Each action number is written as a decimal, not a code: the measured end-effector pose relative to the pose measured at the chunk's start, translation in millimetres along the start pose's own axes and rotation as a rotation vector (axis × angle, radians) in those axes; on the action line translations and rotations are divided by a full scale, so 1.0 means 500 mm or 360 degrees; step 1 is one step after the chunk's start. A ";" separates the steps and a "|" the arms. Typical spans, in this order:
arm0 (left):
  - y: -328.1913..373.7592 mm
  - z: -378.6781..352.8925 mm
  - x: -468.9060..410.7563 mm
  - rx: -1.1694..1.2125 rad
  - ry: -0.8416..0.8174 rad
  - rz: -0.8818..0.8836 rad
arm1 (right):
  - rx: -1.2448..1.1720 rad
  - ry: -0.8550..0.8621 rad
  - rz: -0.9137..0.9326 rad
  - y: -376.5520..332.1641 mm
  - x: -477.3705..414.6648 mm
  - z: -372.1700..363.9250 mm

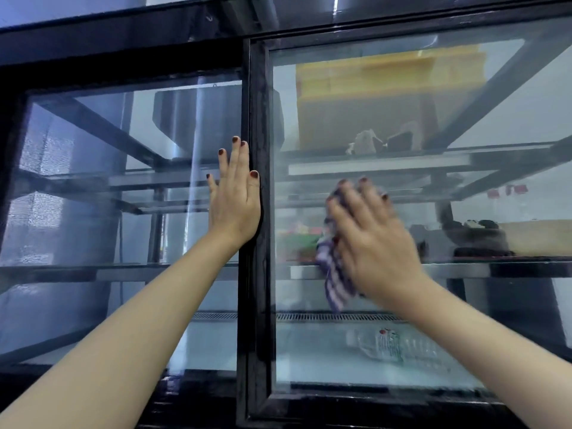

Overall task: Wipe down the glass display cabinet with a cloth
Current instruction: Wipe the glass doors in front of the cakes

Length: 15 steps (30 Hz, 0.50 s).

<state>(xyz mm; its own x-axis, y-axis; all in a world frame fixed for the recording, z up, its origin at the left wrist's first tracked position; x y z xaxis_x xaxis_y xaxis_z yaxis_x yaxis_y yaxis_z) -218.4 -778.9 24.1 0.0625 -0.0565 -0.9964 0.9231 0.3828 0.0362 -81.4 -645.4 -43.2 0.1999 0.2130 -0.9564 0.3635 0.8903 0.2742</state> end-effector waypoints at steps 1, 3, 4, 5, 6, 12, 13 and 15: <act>-0.001 0.001 0.002 0.0004 0.0013 -0.0007 | -0.0036 -0.0029 -0.0210 0.030 -0.022 0.003; -0.002 0.003 0.003 0.0024 0.0008 -0.0031 | -0.0095 -0.0103 -0.0460 0.050 -0.050 0.001; -0.002 0.006 0.000 0.0034 -0.0011 -0.0069 | -0.0103 -0.0141 -0.0422 0.029 -0.053 -0.001; -0.007 0.010 0.004 0.0038 -0.0041 -0.0111 | -0.0090 -0.0197 -0.0286 -0.008 -0.039 -0.007; -0.016 0.015 0.010 0.0029 -0.0072 -0.0147 | -0.0040 -0.0237 -0.0104 -0.054 -0.013 -0.013; -0.123 0.035 0.105 -0.0330 -0.0141 -0.0060 | -0.0095 -0.0279 0.0306 -0.211 0.206 -0.053; -0.131 0.037 0.113 -0.0338 -0.0144 -0.0070 | -0.0116 -0.0278 0.0231 -0.212 0.205 -0.058; -0.135 0.040 0.114 -0.0355 -0.0134 -0.0122 | -0.0136 -0.0225 0.0075 -0.214 0.166 -0.063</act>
<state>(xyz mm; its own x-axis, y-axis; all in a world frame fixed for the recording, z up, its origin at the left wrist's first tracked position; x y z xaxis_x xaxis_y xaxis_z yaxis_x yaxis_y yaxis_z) -269.7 -826.4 -33.5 0.0359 -0.1664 -0.9854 0.8204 0.5679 -0.0660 -132.2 -710.5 -155.2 0.3430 0.2021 -0.9174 0.2729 0.9130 0.3032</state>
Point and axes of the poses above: each hand's wrist, its own x-axis away from the middle knuckle, its own z-axis out of the back of the hand, y = z × x, the point moved 7 cm from there along -x, towards the middle knuckle, and after that the axes turned 4 degrees about -z, right-handed, at the moved point
